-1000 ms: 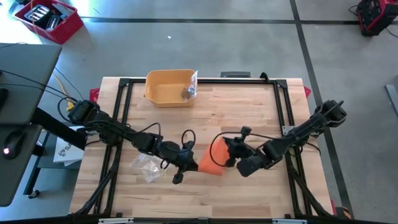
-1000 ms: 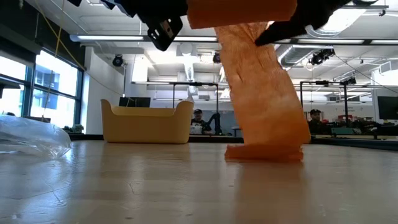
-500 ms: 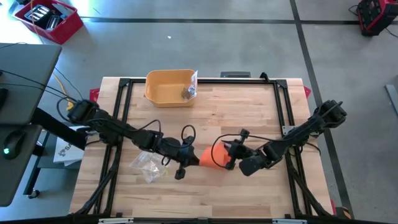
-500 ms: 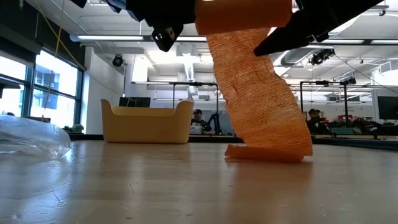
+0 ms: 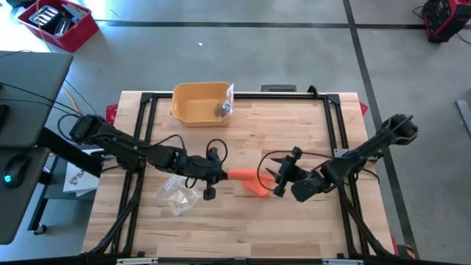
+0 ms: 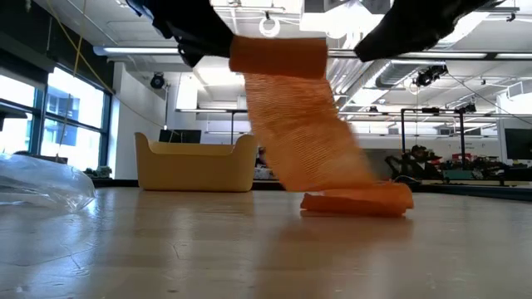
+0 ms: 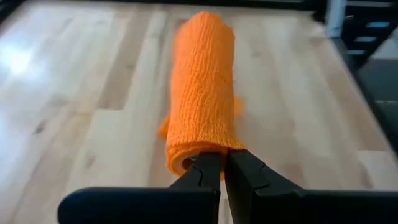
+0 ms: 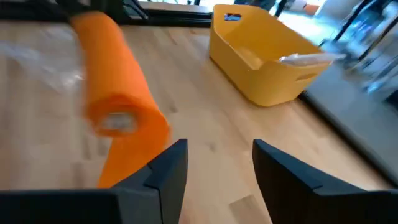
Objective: Roll bandage
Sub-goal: Roll the orange bandage
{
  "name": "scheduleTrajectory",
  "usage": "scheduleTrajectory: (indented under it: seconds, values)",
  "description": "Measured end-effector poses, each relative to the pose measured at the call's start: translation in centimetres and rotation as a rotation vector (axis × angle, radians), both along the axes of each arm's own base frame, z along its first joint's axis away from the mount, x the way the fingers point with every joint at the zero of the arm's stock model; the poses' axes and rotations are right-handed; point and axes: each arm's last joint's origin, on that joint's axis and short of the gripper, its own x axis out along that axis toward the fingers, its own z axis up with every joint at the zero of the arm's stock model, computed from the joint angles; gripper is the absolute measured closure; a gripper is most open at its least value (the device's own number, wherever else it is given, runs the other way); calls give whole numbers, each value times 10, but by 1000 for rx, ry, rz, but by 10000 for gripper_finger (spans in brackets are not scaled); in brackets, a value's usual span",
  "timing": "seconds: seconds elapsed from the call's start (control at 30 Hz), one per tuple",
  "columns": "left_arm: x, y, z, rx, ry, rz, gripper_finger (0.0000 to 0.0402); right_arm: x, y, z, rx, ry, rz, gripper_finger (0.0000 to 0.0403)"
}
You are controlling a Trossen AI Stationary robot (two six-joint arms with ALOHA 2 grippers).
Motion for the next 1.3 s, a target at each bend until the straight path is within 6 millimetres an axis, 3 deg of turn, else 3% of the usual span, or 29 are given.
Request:
scheduleTrajectory:
  seconds: [0.2, 0.37, 0.6, 0.8, 0.97, 1.1, 1.3]
  values:
    - [-5, 0, -1, 15, 37, 48, 401, 0, 7, 17, 179, -52, 212, 231]
    - [-7, -2, -2, 50, 44, 76, 401, 17, 26, 16, 154, -138, 375, 231]
    - [-8, -4, -3, 62, 45, 74, 401, 30, 31, -20, 150, -90, 277, 231]
    - [-9, -7, -2, 78, 38, 86, 400, 35, 31, -50, 129, -179, 168, 231]
    - [-16, -17, -2, 247, 3, 35, 401, 31, 38, -49, 176, -222, 194, 231]
    - [-23, -13, -1, 160, -126, -65, 401, 27, 48, -43, 140, -248, 260, 231]
    - [-38, -4, -11, 79, -301, -41, 401, 24, 52, -38, 93, -245, 285, 231]
